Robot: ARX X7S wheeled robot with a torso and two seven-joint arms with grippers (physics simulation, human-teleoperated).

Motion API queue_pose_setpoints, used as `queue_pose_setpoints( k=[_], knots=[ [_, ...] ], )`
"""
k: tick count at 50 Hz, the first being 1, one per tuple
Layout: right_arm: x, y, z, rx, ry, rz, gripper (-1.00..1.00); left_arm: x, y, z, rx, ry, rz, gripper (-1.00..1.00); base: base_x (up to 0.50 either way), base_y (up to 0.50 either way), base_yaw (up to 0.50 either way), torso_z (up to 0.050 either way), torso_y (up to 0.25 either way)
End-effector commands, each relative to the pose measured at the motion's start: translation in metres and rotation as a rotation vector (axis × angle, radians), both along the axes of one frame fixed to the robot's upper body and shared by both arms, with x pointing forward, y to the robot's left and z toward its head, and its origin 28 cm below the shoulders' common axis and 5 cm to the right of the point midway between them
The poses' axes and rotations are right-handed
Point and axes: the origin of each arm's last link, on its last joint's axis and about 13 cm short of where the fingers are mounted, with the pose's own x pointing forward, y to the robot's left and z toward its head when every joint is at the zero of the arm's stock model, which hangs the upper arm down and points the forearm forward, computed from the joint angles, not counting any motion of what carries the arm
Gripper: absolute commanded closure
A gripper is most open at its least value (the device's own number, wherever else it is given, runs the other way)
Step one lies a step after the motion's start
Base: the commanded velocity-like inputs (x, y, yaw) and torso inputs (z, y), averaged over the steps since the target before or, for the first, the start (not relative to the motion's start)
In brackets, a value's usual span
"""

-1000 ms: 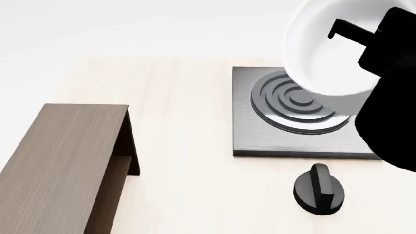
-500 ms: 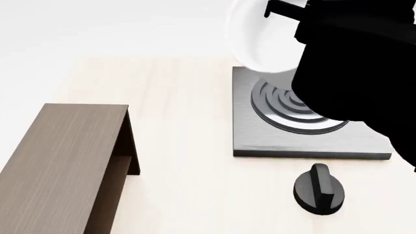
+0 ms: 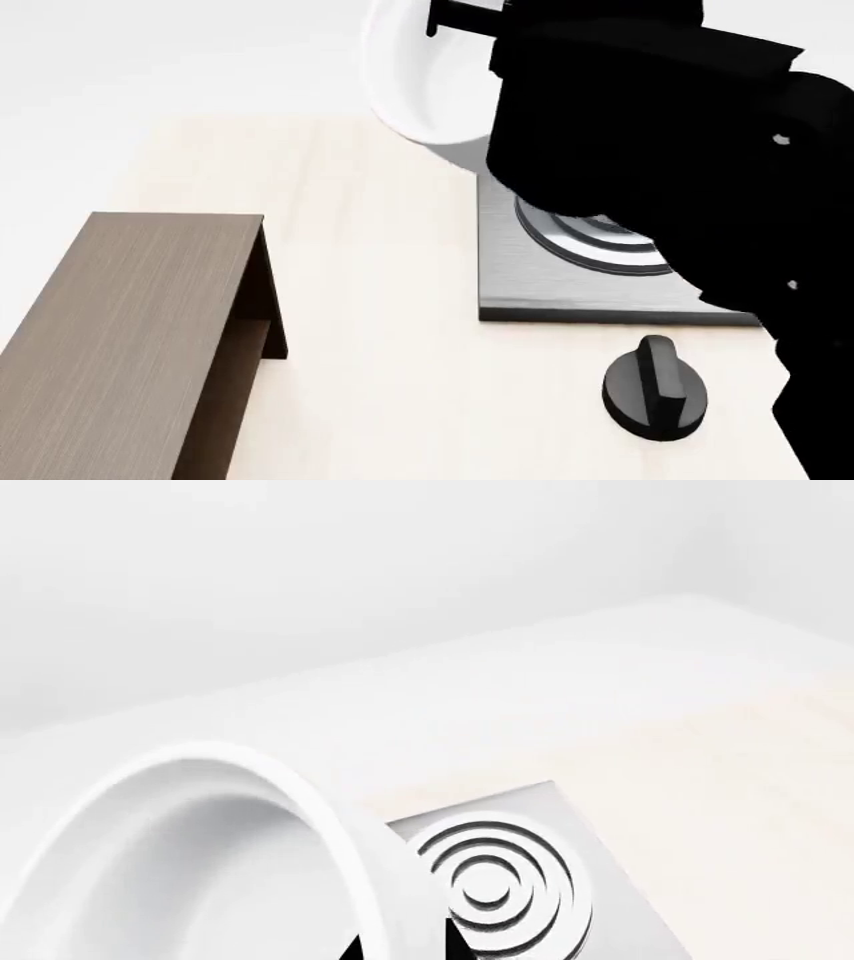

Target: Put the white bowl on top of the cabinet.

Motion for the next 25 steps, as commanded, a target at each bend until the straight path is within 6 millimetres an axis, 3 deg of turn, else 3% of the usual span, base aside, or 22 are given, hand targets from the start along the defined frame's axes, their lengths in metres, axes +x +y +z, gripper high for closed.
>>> queue_pose_setpoints(
  k=[1,25],
  knots=[
    [0.006,0.019,0.009,-0.003,-0.064,0.077,1.0,0.004,-0.004,-0.011,0.011,0.05,-0.028,-1.0,0.0,0.0,0.0,0.0,0.0],
    [0.012,0.046,0.004,0.007,-0.062,0.212,1.0,0.003,-0.003,-0.012,0.006,0.049,-0.027,-1.0,0.0,0.0,0.0,0.0,0.001]
  ],
)
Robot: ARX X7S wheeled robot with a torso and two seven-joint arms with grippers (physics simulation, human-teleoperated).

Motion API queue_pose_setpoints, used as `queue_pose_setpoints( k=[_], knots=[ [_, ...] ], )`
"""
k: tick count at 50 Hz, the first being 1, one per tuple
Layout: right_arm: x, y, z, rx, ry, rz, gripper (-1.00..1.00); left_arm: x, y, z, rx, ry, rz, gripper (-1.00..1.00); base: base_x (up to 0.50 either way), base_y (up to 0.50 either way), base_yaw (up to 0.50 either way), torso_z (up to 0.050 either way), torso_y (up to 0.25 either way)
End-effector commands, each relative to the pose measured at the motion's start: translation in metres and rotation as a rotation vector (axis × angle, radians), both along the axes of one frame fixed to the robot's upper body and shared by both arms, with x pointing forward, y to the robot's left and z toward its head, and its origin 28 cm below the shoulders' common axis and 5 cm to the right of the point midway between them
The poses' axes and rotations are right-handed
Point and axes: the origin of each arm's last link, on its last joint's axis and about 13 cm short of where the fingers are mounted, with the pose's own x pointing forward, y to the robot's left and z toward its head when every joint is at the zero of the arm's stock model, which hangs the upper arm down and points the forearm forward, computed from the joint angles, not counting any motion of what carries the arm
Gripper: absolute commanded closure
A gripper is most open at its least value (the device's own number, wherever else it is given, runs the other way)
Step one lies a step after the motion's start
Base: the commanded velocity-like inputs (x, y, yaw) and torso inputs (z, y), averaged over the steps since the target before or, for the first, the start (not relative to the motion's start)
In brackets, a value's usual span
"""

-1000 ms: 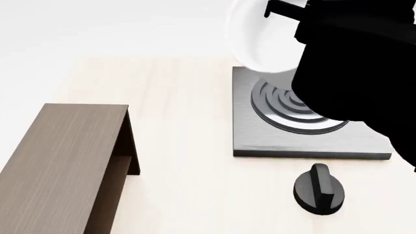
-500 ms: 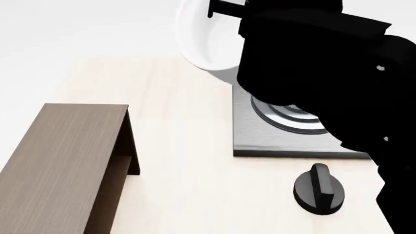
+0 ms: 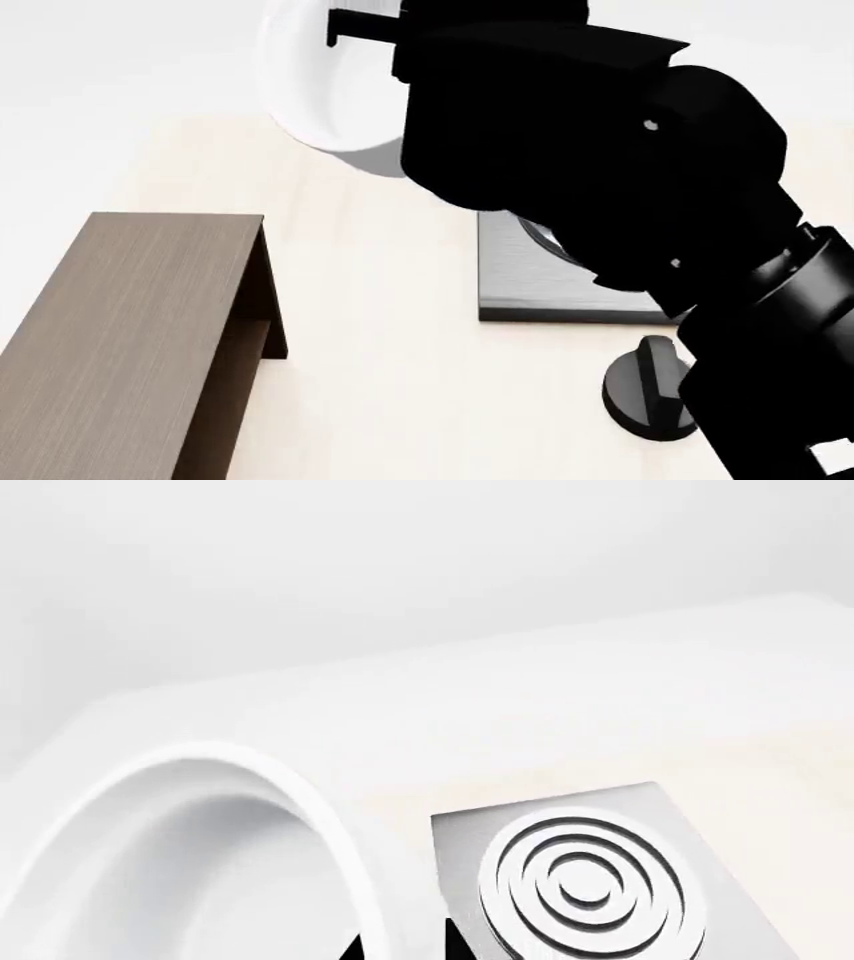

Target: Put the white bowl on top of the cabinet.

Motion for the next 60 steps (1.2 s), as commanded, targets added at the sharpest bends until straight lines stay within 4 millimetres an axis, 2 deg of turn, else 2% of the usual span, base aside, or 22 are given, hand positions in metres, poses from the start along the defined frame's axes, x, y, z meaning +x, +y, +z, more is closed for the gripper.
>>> queue_pose_setpoints(
  k=[1,39,60],
  knots=[
    [0.003,0.014,0.009,0.007,-0.067,0.061,1.0,0.003,-0.003,-0.011,0.01,0.049,-0.027,-1.0,0.0,0.0,0.0,0.0,0.0],
    [0.01,0.054,-0.01,-0.043,-0.066,0.292,1.0,0.003,-0.002,-0.012,0.001,0.048,-0.027,-1.0,0.0,0.0,0.0,0.0,0.001],
    [0.007,0.071,-0.023,0.087,-0.062,0.441,1.0,0.005,-0.002,-0.015,-0.002,0.056,-0.031,-1.0,0.0,0.0,0.0,0.0,0.001]
  ],
)
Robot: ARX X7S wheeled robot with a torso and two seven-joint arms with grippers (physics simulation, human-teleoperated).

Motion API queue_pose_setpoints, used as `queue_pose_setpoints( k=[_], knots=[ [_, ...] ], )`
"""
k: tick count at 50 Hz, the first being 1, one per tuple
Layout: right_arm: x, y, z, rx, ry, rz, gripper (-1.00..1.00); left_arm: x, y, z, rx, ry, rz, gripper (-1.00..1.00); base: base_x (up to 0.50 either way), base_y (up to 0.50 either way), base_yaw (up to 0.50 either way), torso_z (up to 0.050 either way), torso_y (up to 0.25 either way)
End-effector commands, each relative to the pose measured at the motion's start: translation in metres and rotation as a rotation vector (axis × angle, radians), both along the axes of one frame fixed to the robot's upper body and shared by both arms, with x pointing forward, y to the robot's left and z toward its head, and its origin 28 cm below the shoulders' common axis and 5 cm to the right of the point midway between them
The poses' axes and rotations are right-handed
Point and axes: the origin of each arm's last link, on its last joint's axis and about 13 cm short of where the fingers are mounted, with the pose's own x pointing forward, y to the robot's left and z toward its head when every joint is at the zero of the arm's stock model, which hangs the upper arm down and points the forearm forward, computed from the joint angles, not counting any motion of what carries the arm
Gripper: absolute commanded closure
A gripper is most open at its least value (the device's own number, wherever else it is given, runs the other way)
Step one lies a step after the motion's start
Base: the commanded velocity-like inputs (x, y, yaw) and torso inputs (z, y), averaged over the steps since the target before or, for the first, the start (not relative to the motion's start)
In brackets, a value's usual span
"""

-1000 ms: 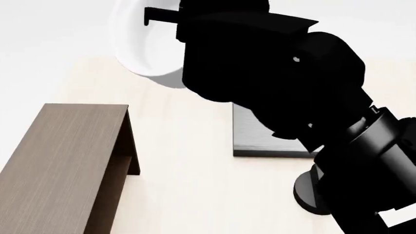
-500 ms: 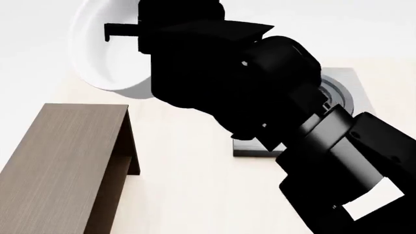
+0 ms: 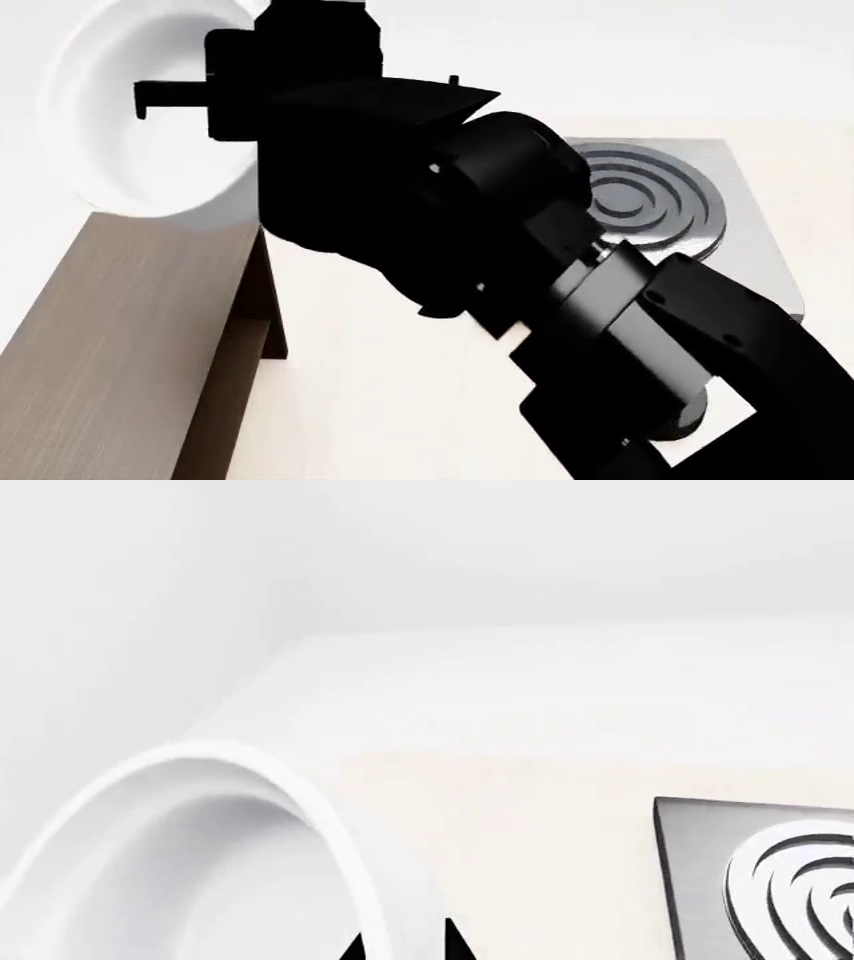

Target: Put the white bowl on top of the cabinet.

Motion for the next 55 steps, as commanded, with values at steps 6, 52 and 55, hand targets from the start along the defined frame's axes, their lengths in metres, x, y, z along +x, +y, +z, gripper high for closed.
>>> queue_pose_setpoints(
  k=[6,52,55],
  knots=[
    [-0.003,0.012,0.006,0.102,-0.052,0.111,1.0,0.004,-0.004,-0.012,0.01,0.054,-0.031,-1.0,0.0,0.0,0.0,0.0,0.0],
    [-0.008,0.021,0.002,0.272,0.14,0.229,1.0,0.004,-0.004,-0.013,0.009,0.052,-0.03,-1.0,0.0,0.0,0.0,0.0,0.001],
    [-0.008,0.022,-0.002,0.266,0.159,0.225,1.0,0.004,-0.004,-0.012,0.009,0.051,-0.03,-1.0,0.0,0.0,0.0,0.0,0.003]
  ],
)
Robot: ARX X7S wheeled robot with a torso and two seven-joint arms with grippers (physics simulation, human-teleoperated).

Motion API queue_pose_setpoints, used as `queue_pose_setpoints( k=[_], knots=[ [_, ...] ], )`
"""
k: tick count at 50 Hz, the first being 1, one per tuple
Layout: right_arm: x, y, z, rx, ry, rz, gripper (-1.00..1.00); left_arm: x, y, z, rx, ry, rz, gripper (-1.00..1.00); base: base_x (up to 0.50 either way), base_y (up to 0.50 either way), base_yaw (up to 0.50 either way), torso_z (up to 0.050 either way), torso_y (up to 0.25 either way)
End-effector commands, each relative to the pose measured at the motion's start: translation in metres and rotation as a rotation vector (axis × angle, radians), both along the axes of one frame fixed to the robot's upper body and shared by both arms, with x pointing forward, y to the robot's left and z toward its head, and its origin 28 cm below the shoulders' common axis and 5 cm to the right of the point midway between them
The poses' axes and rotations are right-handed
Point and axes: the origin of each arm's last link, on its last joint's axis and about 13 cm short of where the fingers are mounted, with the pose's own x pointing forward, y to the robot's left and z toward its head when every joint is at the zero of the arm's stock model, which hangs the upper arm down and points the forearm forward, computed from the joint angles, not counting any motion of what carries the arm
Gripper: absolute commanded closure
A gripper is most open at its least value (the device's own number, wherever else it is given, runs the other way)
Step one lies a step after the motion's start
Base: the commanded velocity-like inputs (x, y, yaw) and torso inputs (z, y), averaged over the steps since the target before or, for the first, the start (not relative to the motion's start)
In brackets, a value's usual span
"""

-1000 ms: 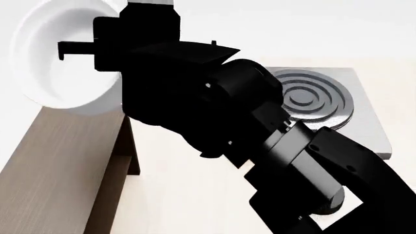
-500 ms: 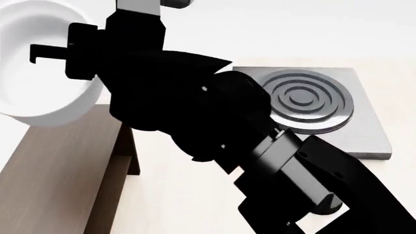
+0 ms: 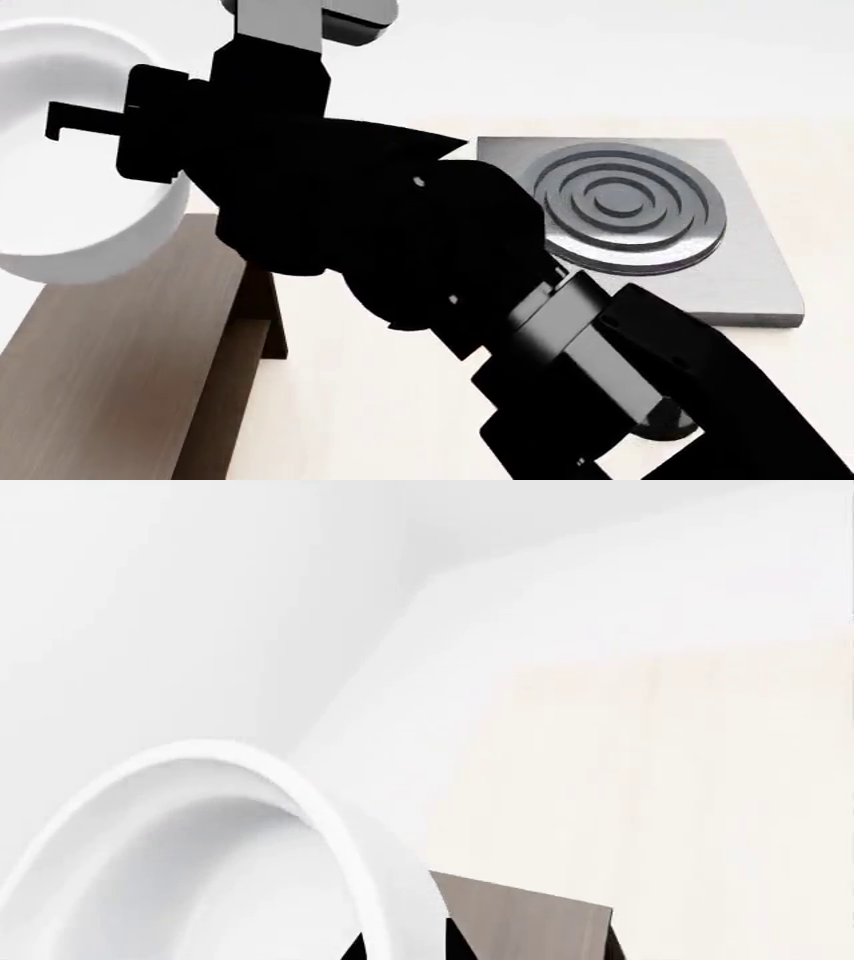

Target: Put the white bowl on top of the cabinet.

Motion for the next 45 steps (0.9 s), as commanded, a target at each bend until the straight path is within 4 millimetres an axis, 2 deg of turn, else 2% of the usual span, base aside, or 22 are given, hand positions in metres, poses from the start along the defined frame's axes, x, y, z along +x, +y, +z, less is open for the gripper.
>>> queue_pose_setpoints(
  k=[1,25,45],
  knots=[
    [-0.001,0.003,0.007,0.033,-0.02,0.016,1.0,0.003,-0.004,-0.011,0.013,0.05,-0.029,-1.0,0.0,0.0,0.0,0.0,0.0],
    [-0.001,0.009,-0.014,0.033,0.04,0.046,1.0,0.004,-0.004,-0.011,0.012,0.05,-0.029,-1.0,0.0,0.0,0.0,0.0,0.001],
    [-0.001,0.012,-0.021,0.03,0.069,0.064,1.0,0.004,-0.004,-0.012,0.011,0.051,-0.029,-1.0,0.0,0.0,0.0,0.001,0.001]
  ],
)
